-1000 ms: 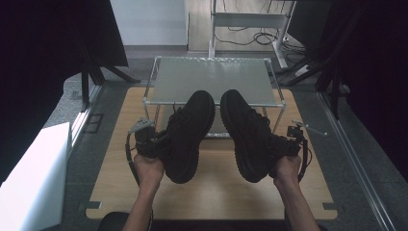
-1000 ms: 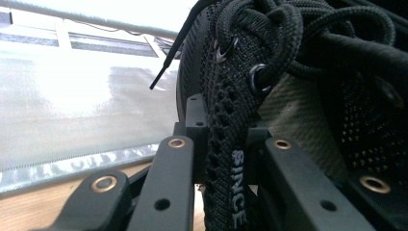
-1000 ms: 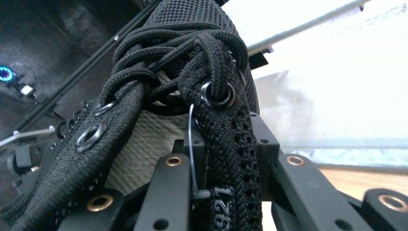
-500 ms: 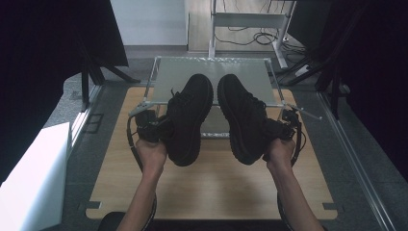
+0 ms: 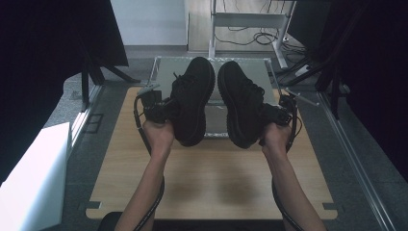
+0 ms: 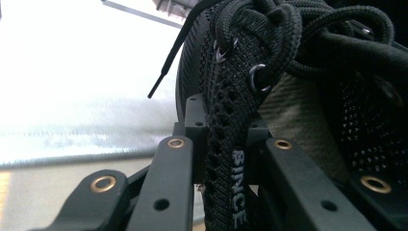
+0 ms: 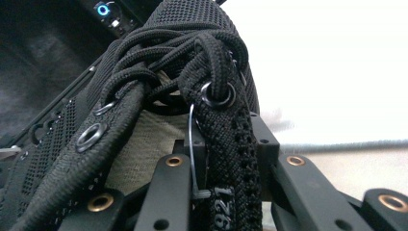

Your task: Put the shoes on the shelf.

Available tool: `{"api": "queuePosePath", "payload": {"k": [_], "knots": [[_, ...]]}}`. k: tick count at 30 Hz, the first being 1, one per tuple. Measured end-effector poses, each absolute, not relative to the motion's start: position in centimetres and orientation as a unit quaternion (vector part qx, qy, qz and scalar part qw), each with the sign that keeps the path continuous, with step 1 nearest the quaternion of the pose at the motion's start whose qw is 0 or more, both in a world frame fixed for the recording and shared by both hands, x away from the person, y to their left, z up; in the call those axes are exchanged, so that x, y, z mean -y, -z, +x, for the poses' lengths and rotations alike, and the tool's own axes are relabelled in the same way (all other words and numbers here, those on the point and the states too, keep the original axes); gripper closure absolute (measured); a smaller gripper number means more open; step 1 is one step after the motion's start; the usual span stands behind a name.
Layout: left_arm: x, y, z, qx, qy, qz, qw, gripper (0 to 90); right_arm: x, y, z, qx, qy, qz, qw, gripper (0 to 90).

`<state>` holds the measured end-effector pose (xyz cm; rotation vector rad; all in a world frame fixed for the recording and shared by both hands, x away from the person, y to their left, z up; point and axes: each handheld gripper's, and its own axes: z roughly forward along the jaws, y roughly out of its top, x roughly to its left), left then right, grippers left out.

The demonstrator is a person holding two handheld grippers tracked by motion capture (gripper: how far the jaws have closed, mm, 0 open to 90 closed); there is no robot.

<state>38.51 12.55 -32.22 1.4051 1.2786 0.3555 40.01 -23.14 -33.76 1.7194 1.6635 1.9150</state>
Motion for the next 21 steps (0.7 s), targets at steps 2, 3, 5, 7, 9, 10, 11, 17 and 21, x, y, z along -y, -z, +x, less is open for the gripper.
{"api": "queuePosePath", "payload": {"k": [2, 3, 5, 7, 9, 10, 11, 17, 21], "knots": [[-12.4, 31.9, 39.1, -0.549, -0.154, 0.597, 0.564, 78.8, 23.1, 33.4, 40.6, -0.541, -0.621, 0.564, 0.046, 75.6], [-12.3, 31.7, 39.3, -0.551, -0.156, 0.597, 0.562, 78.8, 23.1, 33.3, 40.8, -0.540, -0.621, 0.566, 0.047, 75.6], [-12.2, 31.4, 39.9, -0.555, -0.157, 0.596, 0.559, 78.7, 23.1, 33.1, 41.2, -0.538, -0.619, 0.570, 0.051, 75.7], [-12.1, 31.2, 40.4, -0.560, -0.158, 0.594, 0.556, 78.4, 23.2, 32.9, 41.7, -0.535, -0.617, 0.576, 0.052, 75.6], [-12.0, 31.0, 40.9, -0.566, -0.160, 0.591, 0.552, 78.4, 23.3, 32.8, 42.2, -0.533, -0.611, 0.582, 0.058, 75.6], [-11.9, 30.9, 41.2, -0.569, -0.162, 0.591, 0.549, 78.3, 23.2, 32.7, 42.4, -0.531, -0.609, 0.586, 0.062, 75.6], [-11.7, 30.9, 41.5, -0.571, -0.163, 0.593, 0.544, 78.3, 23.2, 32.7, 42.7, -0.531, -0.607, 0.588, 0.064, 75.7], [-10.9, 30.7, 43.2, -0.591, -0.178, 0.595, 0.515, 77.6, 22.4, 32.1, 44.2, -0.537, -0.586, 0.601, 0.084, 75.6], [-10.3, 30.5, 44.2, -0.597, -0.187, 0.597, 0.501, 77.3, 21.8, 31.9, 45.2, -0.542, -0.571, 0.609, 0.097, 75.7]]}}
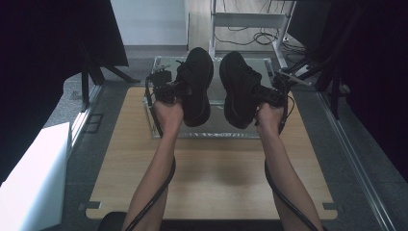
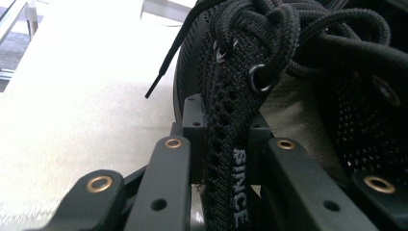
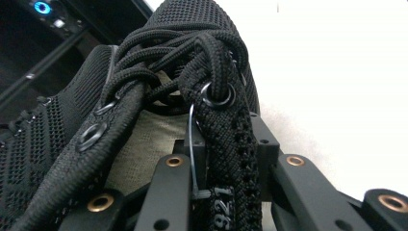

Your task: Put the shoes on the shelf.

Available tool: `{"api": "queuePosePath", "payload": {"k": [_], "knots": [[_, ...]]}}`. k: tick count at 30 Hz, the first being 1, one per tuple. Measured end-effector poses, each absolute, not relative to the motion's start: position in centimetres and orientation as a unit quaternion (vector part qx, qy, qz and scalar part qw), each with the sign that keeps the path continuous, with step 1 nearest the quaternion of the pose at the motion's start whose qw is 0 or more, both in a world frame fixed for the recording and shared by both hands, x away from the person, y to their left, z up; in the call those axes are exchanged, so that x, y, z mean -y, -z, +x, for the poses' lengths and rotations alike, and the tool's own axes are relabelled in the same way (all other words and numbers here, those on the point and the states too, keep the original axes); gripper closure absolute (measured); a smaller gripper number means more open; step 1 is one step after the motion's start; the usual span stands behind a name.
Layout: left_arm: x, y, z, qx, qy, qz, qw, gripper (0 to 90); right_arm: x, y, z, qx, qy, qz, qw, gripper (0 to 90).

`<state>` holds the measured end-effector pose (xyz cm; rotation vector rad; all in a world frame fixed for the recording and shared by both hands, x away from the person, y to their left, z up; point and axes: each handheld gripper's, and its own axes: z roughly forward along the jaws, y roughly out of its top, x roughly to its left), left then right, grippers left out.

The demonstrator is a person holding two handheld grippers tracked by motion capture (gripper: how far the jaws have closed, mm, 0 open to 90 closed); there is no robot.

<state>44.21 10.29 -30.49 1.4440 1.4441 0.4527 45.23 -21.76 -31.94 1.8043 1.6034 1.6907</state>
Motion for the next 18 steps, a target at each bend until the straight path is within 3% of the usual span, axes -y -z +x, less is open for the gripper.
{"api": "queuePosePath", "payload": {"k": [18], "knots": [[-7.7, 29.6, 46.8, -0.623, -0.206, 0.611, 0.444, 73.5, 17.9, 30.4, 47.6, -0.596, -0.477, 0.617, 0.189, 73.9]]}}
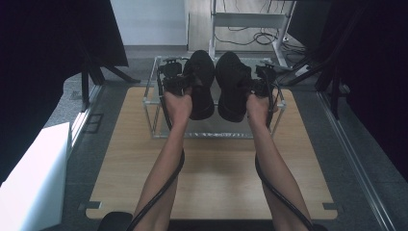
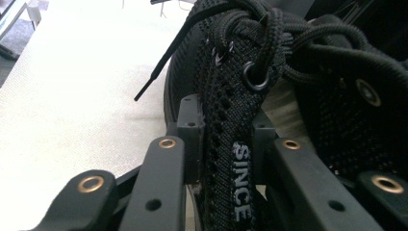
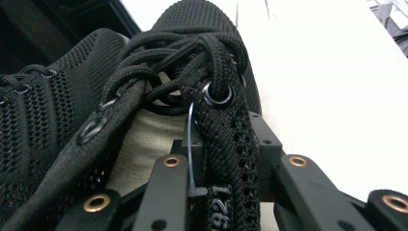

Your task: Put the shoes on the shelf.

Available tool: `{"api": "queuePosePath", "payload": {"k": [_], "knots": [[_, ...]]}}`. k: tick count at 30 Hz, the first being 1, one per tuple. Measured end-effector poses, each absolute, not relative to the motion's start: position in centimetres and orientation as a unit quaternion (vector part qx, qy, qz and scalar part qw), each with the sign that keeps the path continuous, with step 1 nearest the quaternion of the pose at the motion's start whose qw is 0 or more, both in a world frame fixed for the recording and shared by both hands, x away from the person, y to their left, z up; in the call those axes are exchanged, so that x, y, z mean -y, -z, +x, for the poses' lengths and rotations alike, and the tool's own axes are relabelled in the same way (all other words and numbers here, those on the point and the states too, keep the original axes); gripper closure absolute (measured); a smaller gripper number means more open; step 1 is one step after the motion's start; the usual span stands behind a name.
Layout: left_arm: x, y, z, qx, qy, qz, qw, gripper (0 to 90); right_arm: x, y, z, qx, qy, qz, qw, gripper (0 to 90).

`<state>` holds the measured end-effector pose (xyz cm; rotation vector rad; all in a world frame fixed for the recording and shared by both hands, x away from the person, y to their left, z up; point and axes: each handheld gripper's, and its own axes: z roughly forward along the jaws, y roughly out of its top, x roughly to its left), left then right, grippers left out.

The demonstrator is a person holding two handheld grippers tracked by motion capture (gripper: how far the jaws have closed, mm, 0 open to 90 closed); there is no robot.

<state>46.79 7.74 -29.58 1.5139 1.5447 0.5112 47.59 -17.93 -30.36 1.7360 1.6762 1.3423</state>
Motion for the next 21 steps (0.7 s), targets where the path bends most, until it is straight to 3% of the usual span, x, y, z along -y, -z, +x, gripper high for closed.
{"api": "queuePosePath", "payload": {"k": [12, 18, 21], "knots": [[-6.9, 29.5, 47.5, -0.618, -0.190, 0.616, 0.451, 64.6, 17.1, 30.5, 48.4, -0.590, -0.485, 0.620, 0.179, 60.1], [-7.4, 29.6, 48.1, -0.611, -0.148, 0.621, 0.468, 47.8, 18.3, 31.2, 48.9, -0.582, -0.534, 0.603, 0.114, 41.3], [-7.7, 29.6, 47.7, -0.591, -0.142, 0.622, 0.494, 43.4, 18.5, 31.0, 48.7, -0.594, -0.540, 0.586, 0.110, 39.3]]}}
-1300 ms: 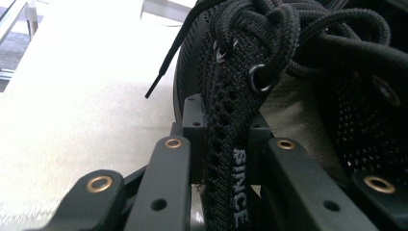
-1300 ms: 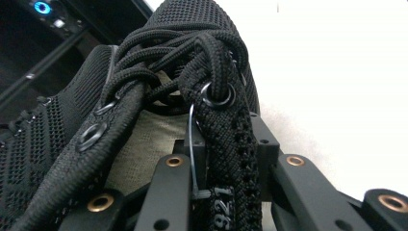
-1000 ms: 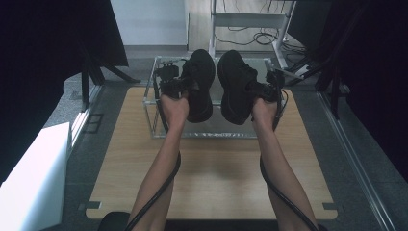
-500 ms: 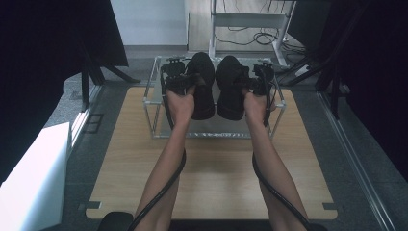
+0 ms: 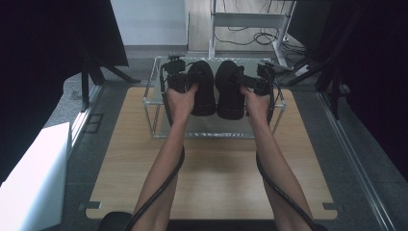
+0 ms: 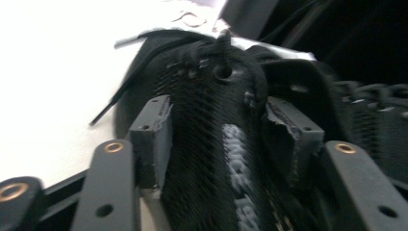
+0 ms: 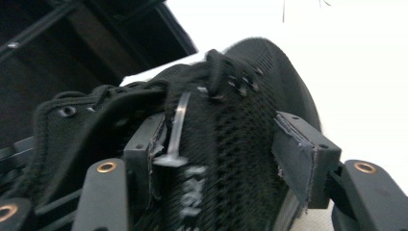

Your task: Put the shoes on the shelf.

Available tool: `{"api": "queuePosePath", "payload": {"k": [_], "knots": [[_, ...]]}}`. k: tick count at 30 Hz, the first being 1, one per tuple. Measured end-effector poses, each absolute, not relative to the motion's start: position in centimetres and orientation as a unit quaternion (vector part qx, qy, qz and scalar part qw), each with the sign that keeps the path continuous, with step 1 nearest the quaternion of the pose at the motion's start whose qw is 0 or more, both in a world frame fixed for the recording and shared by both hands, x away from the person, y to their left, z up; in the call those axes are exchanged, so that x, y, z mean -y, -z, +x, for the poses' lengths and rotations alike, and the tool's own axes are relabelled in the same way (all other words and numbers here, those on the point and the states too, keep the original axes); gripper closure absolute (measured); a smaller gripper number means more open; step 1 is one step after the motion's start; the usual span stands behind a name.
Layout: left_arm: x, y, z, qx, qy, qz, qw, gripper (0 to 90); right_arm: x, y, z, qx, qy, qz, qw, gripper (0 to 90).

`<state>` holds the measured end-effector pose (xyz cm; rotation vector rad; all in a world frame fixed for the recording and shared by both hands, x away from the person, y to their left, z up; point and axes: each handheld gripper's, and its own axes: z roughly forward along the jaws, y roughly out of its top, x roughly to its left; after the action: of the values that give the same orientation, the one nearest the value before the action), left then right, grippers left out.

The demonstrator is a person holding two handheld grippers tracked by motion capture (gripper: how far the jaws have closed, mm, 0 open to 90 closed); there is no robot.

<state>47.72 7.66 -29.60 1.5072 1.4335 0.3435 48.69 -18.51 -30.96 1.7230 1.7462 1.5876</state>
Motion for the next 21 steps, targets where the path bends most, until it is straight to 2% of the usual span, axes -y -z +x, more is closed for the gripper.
{"api": "queuePosePath", "payload": {"k": [11, 17, 21], "knots": [[-10.7, 28.2, 44.3, -0.530, -0.149, 0.642, 0.534, 43.8, 21.4, 29.5, 46.0, -0.605, -0.591, 0.525, 0.098, 48.2], [-11.9, 28.4, 41.5, -0.497, -0.149, 0.661, 0.542, 49.7, 23.7, 30.3, 44.1, -0.605, -0.611, 0.503, 0.083, 61.1], [-12.5, 29.4, 39.6, -0.474, -0.151, 0.678, 0.541, 56.5, 25.0, 31.1, 42.1, -0.615, -0.617, 0.484, 0.080, 72.8]]}}
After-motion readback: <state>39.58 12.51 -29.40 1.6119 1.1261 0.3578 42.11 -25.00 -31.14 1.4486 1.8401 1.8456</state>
